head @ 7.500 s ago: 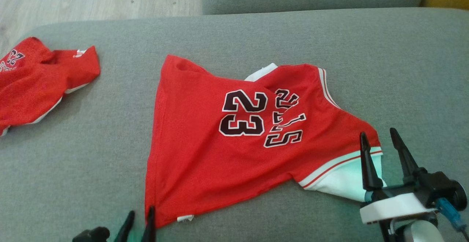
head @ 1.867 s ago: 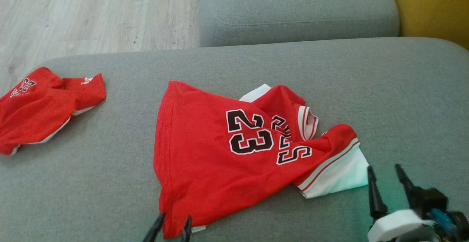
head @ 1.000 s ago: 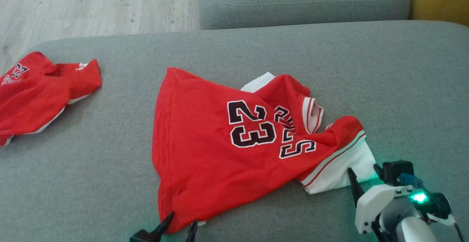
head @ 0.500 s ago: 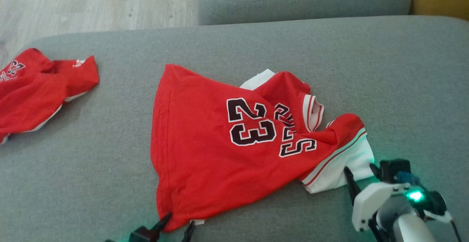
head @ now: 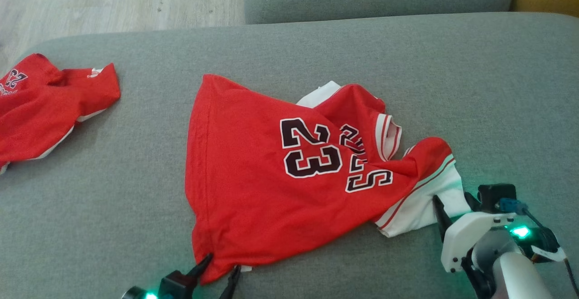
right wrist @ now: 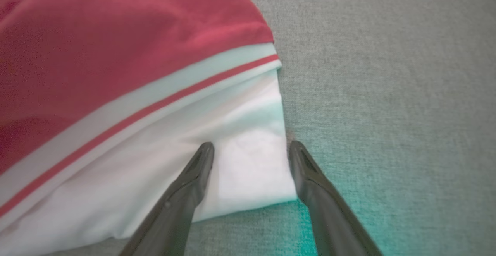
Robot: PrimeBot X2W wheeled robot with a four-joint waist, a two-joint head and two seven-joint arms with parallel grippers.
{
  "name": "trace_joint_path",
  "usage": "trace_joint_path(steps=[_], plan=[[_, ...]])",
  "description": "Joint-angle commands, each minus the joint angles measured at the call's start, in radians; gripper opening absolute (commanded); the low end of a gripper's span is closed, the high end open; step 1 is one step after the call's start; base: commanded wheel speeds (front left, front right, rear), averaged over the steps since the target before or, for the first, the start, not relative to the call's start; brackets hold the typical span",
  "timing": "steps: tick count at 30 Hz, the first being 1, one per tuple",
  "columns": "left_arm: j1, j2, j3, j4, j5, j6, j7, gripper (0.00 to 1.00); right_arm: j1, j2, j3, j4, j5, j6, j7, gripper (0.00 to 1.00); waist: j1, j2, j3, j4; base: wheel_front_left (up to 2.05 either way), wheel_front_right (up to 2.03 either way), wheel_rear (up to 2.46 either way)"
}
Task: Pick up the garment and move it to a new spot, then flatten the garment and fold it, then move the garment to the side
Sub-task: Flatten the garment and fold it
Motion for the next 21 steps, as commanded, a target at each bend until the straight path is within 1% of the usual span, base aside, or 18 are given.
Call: trace_joint_path(steps=[1,7,18,19,20,21], plan=[[-0.028,0.024,0.026,0.019,-0.011,0.004,0.011,1.00,-0.002,-0.011,0.014,-0.016,-0.005,-0.001,0.017,1.00,0.0000,-0.0001,0.001,-0.001,0.00,0.00,0.00],[-0.038,0.025,0.022,0.022,-0.017,0.005,0.004,1.00,0.005,-0.012,0.007,-0.029,0.012,-0.001,0.057,1.00,0.0000,-0.0001,0.011,-0.001,0.00,0.00,0.00],[-0.041,0.029,0.008,0.030,-0.027,0.007,0.007,1.00,0.047,-0.013,0.061,-0.044,0.076,-0.001,0.148,1.00,0.0000,-0.0001,0.016,0.010,0.00,0.00,0.00],[-0.041,0.029,0.006,0.033,-0.029,0.007,0.010,0.94,0.048,-0.013,0.068,-0.043,0.081,-0.001,0.156,1.00,0.0000,-0.0001,0.017,0.009,0.00,0.00,0.00],[-0.041,0.028,0.003,0.037,-0.034,0.007,0.014,0.72,0.049,-0.013,0.077,-0.044,0.087,-0.001,0.163,0.95,0.0000,-0.0001,0.016,0.008,0.00,0.00,0.00],[-0.040,0.028,0.000,0.040,-0.038,0.006,0.019,0.39,0.050,-0.013,0.083,-0.044,0.097,-0.001,0.171,0.56,0.0000,-0.0001,0.014,0.007,0.00,0.00,0.00]])
